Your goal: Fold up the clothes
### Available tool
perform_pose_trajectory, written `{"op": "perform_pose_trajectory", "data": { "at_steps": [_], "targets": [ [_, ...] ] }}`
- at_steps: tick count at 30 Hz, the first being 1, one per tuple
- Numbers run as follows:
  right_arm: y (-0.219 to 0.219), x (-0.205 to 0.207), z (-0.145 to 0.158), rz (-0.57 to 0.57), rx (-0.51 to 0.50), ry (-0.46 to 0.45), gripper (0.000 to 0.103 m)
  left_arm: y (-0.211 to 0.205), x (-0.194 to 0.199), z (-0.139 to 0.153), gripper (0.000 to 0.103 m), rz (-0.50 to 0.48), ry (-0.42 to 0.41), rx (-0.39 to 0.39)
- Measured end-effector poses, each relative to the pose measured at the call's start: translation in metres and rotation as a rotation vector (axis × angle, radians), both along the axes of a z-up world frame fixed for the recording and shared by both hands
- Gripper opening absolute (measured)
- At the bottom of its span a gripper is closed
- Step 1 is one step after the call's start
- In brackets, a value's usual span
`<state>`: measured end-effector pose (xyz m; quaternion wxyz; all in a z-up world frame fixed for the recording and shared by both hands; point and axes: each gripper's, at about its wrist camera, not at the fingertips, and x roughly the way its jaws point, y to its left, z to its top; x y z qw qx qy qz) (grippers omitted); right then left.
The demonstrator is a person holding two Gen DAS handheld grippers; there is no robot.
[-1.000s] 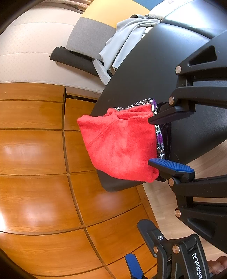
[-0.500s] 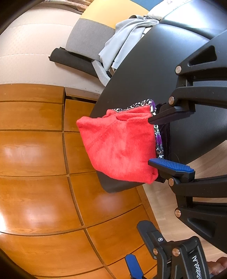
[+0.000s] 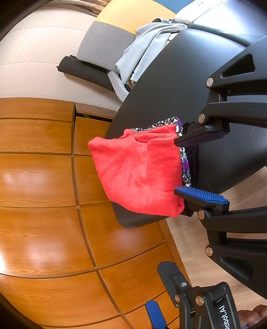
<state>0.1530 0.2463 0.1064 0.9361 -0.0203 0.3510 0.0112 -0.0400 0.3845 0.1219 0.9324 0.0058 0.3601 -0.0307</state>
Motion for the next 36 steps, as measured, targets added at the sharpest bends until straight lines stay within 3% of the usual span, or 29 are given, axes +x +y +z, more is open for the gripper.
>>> {"op": "perform_pose_trajectory", "data": {
  "at_steps": [25, 36],
  "targets": [
    [-0.0044, 0.0007, -0.002, 0.007, 0.01, 0.009, 0.041, -0.0027, 0.0048, 0.0028, 0.101, -0.01, 0.011, -0.028],
    [-0.0086, 0.0024, -0.0057, -0.006, 0.022, 0.018, 0.041, -0.0057, 0.0043, 0.0025, 0.097, 0.007, -0.021, 0.016]
  ]
}}
